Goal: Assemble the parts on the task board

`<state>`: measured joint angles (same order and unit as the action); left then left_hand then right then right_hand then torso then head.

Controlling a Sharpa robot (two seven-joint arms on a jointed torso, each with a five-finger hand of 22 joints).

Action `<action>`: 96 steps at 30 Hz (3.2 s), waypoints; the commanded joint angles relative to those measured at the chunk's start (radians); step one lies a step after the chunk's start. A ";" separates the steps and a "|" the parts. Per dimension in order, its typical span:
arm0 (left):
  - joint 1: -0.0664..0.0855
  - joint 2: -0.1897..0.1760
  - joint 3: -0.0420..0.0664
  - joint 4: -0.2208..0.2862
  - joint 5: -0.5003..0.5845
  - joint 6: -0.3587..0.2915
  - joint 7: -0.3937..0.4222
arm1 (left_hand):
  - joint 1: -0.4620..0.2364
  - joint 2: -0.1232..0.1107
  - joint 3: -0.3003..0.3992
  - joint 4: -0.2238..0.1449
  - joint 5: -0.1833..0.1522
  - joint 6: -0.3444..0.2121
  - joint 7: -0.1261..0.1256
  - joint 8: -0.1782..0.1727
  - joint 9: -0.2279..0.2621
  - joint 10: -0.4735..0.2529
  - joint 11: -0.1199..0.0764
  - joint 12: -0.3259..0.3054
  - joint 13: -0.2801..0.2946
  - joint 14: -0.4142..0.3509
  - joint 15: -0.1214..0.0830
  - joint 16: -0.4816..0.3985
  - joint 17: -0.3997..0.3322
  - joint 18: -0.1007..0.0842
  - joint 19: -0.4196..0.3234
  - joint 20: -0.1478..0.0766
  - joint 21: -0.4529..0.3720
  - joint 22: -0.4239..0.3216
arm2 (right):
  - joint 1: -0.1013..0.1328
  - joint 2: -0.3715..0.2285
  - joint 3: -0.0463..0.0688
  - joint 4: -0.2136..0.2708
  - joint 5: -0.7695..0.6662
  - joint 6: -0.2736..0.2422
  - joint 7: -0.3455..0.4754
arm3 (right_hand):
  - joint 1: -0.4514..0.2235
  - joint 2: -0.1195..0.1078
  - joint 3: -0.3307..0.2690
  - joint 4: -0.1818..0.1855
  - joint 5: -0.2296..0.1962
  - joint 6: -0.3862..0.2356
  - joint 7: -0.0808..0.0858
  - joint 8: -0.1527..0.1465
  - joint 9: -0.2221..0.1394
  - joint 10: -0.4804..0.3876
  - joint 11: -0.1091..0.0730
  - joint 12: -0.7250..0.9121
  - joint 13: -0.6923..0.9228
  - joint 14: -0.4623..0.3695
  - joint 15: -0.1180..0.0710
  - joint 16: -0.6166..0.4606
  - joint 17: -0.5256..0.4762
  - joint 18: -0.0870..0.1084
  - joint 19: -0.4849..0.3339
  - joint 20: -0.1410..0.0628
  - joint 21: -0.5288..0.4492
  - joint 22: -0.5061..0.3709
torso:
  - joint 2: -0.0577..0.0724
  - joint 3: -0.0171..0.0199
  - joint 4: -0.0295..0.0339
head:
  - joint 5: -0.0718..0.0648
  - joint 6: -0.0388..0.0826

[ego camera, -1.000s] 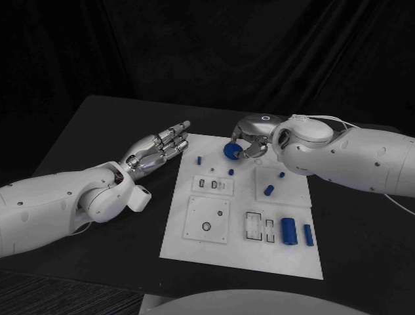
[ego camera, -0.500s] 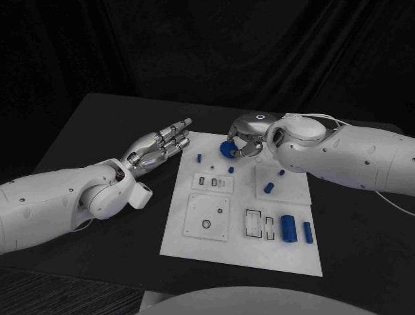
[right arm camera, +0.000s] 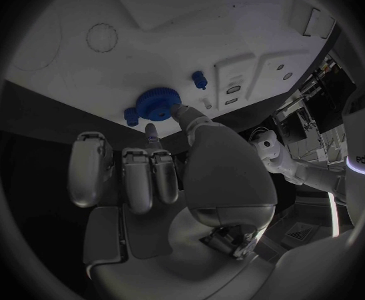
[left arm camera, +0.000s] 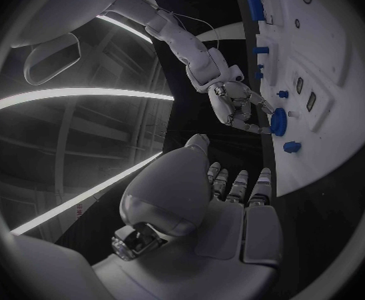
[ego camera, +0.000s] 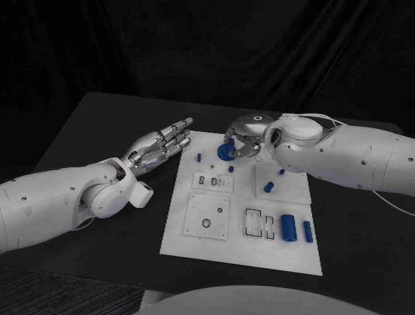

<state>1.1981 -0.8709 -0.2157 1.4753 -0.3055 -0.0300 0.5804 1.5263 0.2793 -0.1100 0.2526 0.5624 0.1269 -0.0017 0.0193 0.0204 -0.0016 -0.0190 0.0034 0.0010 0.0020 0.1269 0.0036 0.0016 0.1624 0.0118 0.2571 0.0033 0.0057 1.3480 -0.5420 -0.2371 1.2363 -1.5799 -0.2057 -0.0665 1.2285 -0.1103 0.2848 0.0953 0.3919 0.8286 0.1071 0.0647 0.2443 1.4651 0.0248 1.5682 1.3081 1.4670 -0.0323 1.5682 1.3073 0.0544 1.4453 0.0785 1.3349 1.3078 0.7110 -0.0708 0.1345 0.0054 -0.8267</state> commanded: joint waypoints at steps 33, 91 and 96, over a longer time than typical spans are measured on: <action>-0.001 -0.038 0.001 0.029 0.000 -0.006 0.009 | 0.005 -0.006 0.008 0.001 0.005 0.006 0.010 0.003 0.001 0.002 0.009 -0.003 -0.001 -0.002 0.007 -0.004 -0.002 0.018 0.002 0.012 0.007 0.002 | 0.089 -0.459 -0.005 0.311 0.077 -0.145 -0.007 | 0.011 0.027 -0.083 0.006 -0.181 0.003 -0.021 0.017 -0.044 0.106 -0.026 0.003 0.263 0.104 -0.025 0.003 0.264 -0.006 0.024 -0.023 0.027 0.200 | -0.008 -0.0001 -0.0305 | 0.008 0.005; -0.011 -0.036 0.000 0.021 0.000 0.001 0.017 | 0.005 -0.009 0.014 -0.002 0.008 0.001 0.008 0.001 0.001 0.002 0.011 -0.003 -0.001 -0.002 0.008 -0.004 -0.002 0.018 0.002 0.013 0.007 0.002 | -0.079 -0.449 -0.011 0.149 0.082 -0.197 0.064 | 0.037 0.021 -0.115 0.046 -0.212 0.014 -0.012 0.019 -0.046 0.106 -0.020 0.003 0.263 0.104 -0.022 0.003 0.264 -0.006 0.023 -0.022 0.023 0.199 | -0.009 -0.0022 -0.0288 | -0.025 0.008; -0.012 -0.037 0.000 0.021 0.000 0.002 0.017 | 0.005 -0.009 0.015 -0.003 0.008 0.000 0.006 0.001 0.000 0.002 0.011 -0.003 -0.001 -0.002 0.008 -0.004 -0.002 0.018 0.002 0.014 0.007 0.002 | -0.080 -0.441 -0.011 0.141 0.082 -0.195 0.066 | 0.040 0.025 -0.114 0.047 -0.210 0.017 -0.012 0.020 -0.046 0.106 -0.019 0.003 0.263 0.104 -0.021 0.003 0.264 -0.006 0.023 -0.022 0.023 0.199 | -0.009 -0.0021 -0.0255 | -0.024 0.006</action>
<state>1.1883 -0.9084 -0.2160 1.4946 -0.3057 -0.0322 0.5785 1.5303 0.2753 -0.1014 0.2496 0.5664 0.1306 0.0020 0.0193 0.0204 0.0017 -0.0158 0.0034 0.0016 -0.0015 0.1307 0.0036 0.0013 0.1624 0.0118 0.2644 0.0070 0.0068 1.2711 -0.9834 -0.2490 1.3798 -1.4961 -0.3969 -0.0054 1.2583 -0.0869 0.1695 0.1366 0.1813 0.8378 0.0948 0.0804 0.1976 1.4651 0.0035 1.5682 1.3073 1.4676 -0.0527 1.5682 1.3075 0.0545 1.4634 0.0538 1.3639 1.3077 0.7020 -0.0725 0.1072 -0.0192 -0.8201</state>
